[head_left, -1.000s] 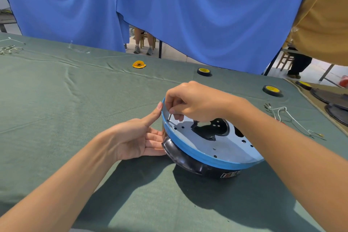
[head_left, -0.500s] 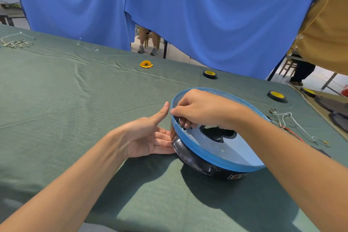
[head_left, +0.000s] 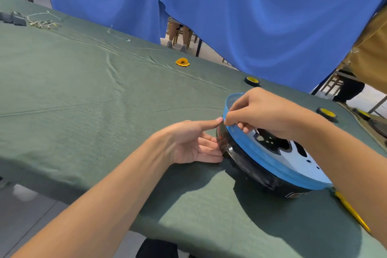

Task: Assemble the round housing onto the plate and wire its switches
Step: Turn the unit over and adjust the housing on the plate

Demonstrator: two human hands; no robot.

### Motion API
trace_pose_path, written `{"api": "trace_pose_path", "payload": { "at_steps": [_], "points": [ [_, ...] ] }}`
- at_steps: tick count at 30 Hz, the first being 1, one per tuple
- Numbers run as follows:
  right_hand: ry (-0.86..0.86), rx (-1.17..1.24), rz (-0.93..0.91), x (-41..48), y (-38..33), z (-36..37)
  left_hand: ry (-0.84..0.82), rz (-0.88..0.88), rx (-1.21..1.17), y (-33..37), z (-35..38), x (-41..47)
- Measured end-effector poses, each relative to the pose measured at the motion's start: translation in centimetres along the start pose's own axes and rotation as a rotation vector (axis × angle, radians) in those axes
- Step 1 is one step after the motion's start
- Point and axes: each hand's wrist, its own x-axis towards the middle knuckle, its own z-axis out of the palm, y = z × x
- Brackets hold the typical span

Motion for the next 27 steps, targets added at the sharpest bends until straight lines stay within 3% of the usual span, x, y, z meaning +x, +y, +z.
{"api": "trace_pose_path", "payload": {
  "at_steps": [4, 15, 20, 27],
  "points": [
    [0.002, 0.085, 0.022, 0.5, 0.1, -0.3, -0.022, 0.016, 0.000, -0.1, -0.2, 0.1],
    [-0.035, -0.004, 0.028, 1.0, 0.2, 0.4, -0.005, 0.046, -0.012, -0.3, -0.4, 0.4],
    [-0.120, 0.202, -0.013, 0.5, 0.6, -0.2, -0.009, 0.069, -0.016, -0.4, -0.5, 0.5],
    [0.083, -0.018, -0.138, 0.0, 1.8, 0.3, 0.018, 0.076, 0.046, -0.3, 0.0, 0.4]
  ]
}}
